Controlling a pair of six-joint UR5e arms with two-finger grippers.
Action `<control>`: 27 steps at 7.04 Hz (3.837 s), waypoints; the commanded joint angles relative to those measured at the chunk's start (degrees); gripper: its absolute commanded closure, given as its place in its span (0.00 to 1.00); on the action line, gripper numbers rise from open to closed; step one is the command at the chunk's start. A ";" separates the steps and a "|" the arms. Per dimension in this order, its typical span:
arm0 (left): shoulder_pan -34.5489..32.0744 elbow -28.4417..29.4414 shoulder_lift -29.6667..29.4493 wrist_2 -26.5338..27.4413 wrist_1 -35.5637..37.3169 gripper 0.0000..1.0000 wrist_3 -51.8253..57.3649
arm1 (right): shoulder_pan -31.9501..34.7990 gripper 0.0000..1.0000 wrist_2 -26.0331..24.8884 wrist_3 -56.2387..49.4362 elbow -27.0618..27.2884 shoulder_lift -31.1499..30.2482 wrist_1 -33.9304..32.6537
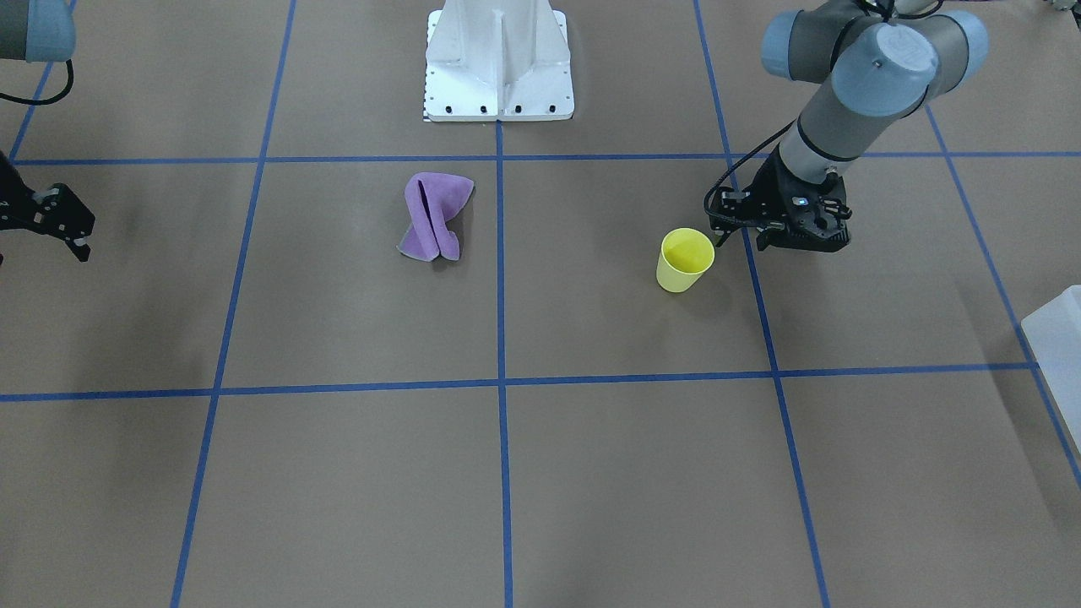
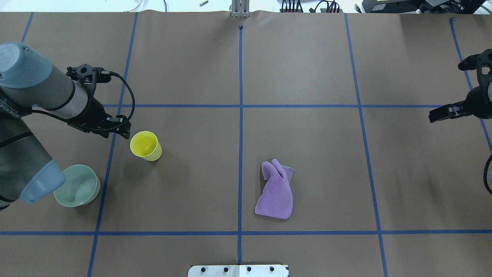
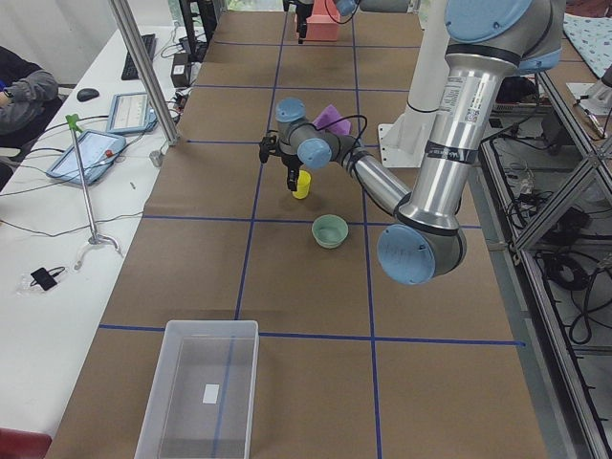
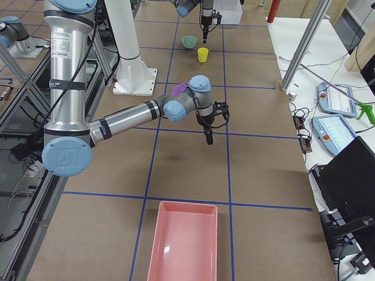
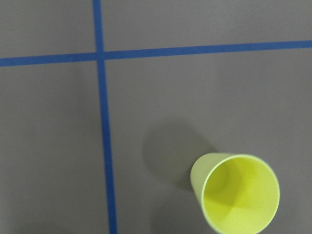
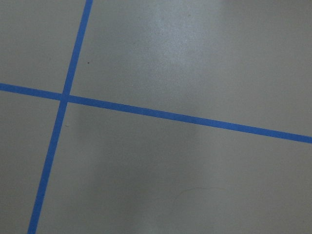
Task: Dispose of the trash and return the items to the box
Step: 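Reach the left gripper to the yellow cup and grasp its rim, then lift the yellow cup with the left gripper and carry it into the clear bin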
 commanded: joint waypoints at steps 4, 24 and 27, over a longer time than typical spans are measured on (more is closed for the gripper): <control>1.99 6.77 -2.38 0.00 -4.46 0.47 -0.28 | -0.16 0.00 -0.09 0.00 0.00 0.04 -0.01; -44.08 68.12 -11.44 -9.22 -17.52 1.00 69.63 | -1.04 0.00 -0.62 0.00 -0.79 1.09 0.08; -41.77 68.12 -11.35 -10.88 -19.58 1.00 64.76 | -1.04 0.00 -0.62 0.00 -0.79 1.09 0.08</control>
